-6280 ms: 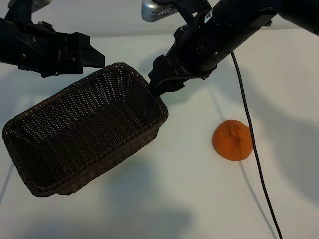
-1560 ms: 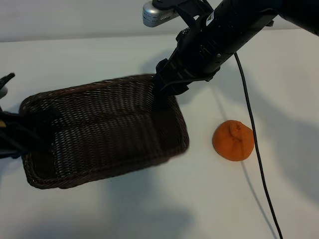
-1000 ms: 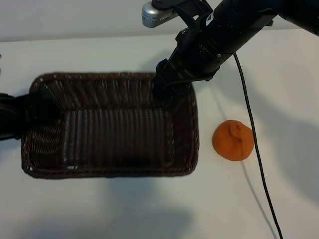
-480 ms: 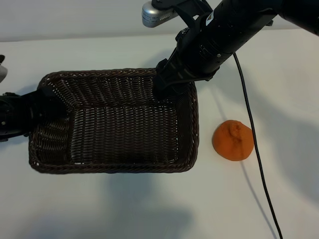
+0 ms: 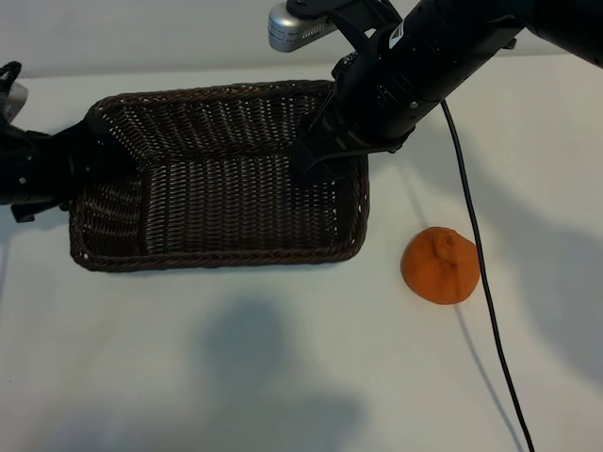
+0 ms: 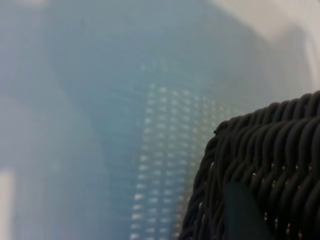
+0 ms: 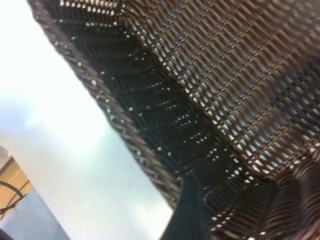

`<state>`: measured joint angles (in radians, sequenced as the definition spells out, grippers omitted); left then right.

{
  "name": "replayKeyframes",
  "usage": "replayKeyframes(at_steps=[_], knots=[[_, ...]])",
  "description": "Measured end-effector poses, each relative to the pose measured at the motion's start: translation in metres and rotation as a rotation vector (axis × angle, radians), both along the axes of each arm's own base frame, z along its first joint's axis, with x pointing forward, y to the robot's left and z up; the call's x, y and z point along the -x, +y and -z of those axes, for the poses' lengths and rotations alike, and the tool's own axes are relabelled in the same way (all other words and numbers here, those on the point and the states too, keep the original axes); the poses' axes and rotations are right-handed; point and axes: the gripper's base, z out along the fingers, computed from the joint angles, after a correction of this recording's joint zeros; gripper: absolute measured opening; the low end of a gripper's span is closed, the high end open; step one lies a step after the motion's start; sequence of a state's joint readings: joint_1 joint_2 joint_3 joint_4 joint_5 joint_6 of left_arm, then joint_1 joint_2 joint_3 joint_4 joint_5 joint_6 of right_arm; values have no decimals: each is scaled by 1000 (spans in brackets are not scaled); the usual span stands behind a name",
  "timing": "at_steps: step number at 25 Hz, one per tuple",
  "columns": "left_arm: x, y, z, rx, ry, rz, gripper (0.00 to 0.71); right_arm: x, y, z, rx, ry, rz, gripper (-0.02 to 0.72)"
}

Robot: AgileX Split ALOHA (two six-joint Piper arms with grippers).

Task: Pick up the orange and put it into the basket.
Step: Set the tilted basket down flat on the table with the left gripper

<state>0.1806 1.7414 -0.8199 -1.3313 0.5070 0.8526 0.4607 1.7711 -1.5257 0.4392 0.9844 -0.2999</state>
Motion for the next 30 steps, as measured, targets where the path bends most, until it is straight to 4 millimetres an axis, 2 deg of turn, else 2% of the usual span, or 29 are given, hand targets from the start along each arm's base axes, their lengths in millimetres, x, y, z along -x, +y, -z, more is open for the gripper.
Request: replayKeyframes(at_steps=[5, 12, 29, 30], knots=[[-8, -4, 10, 4, 25, 7, 345, 0, 0, 0, 0, 0, 0, 595], [-13, -24, 24, -16, 57, 60, 345, 0, 0, 0, 0, 1, 0, 595], [-15, -24, 24, -5, 79, -3, 345, 0, 0, 0, 2, 5, -3, 595], [-15, -24, 24, 0, 80, 0, 362, 0, 0, 0, 2, 5, -3, 595]])
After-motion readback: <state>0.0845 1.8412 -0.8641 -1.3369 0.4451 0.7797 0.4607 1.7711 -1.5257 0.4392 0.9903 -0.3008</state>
